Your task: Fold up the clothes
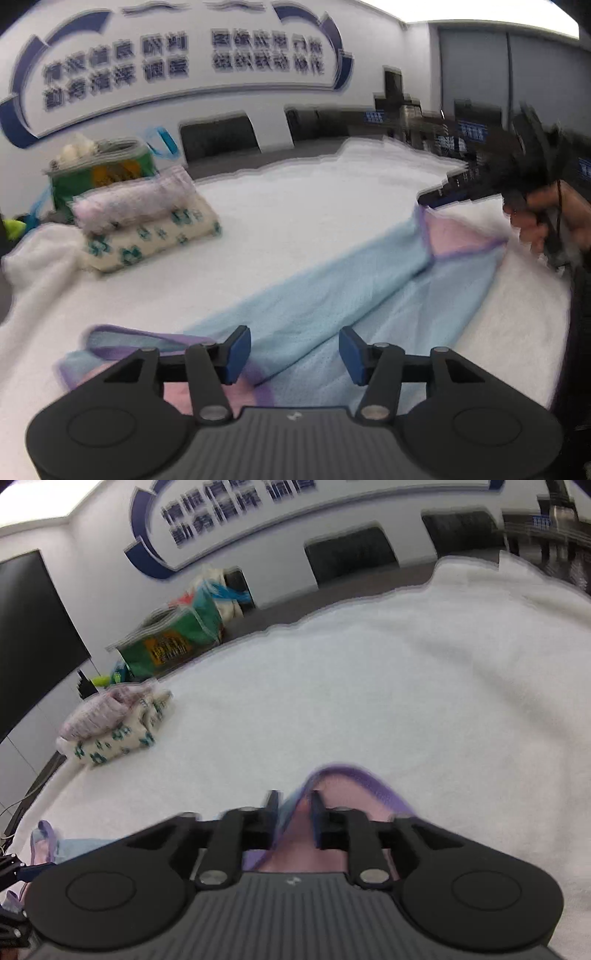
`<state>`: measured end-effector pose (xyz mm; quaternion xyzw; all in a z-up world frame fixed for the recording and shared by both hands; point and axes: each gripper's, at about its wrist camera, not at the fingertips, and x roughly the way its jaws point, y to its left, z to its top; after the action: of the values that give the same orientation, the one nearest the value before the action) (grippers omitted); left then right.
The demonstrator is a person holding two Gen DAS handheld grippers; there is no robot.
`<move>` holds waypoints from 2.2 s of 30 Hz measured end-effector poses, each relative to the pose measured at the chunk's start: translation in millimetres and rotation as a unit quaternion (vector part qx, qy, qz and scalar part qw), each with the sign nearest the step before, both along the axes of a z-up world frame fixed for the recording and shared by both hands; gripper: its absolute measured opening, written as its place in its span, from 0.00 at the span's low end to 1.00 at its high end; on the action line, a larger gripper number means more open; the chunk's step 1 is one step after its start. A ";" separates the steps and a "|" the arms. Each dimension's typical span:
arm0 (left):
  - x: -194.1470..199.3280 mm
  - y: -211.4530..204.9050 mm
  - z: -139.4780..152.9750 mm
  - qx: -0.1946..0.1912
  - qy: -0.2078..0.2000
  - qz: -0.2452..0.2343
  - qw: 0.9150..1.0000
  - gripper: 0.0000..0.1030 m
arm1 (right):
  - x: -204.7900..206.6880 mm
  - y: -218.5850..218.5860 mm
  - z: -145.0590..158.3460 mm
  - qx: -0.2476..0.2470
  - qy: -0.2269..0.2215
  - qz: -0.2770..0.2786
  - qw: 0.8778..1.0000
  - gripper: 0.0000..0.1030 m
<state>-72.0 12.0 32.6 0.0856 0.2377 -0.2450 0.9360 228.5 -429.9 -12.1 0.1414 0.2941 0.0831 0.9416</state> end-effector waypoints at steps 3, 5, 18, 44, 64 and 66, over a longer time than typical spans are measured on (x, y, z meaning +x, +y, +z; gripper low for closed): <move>-31.0 40.9 15.0 -0.051 -0.010 0.068 0.996 0.67 | -28.1 32.1 21.7 -0.090 -0.058 0.027 0.994 0.32; -46.2 67.4 14.6 -0.068 -0.004 0.129 0.989 0.67 | -36.7 64.2 30.4 -0.109 -0.072 0.096 0.987 0.32; -52.7 110.3 -32.9 -0.137 0.088 0.237 0.958 0.42 | 71.8 340.5 21.6 -0.125 0.004 0.386 0.914 0.39; -67.8 128.2 -30.2 -0.162 0.077 0.281 0.943 0.39 | -8.5 353.7 43.4 -0.137 -0.073 0.506 0.848 0.45; -43.2 -2.8 29.1 -0.274 -0.029 0.146 0.950 0.03 | -11.0 254.7 64.7 -0.105 -0.098 0.308 0.941 0.04; -28.7 -42.6 30.3 -0.274 -0.039 0.120 0.953 0.04 | -6.3 210.4 66.0 -0.082 -0.084 0.261 0.958 0.04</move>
<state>-100.7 -30.5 62.9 -0.1939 0.1331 -0.1833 0.9545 222.2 -219.6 54.0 -0.0253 0.2459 0.3136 0.9168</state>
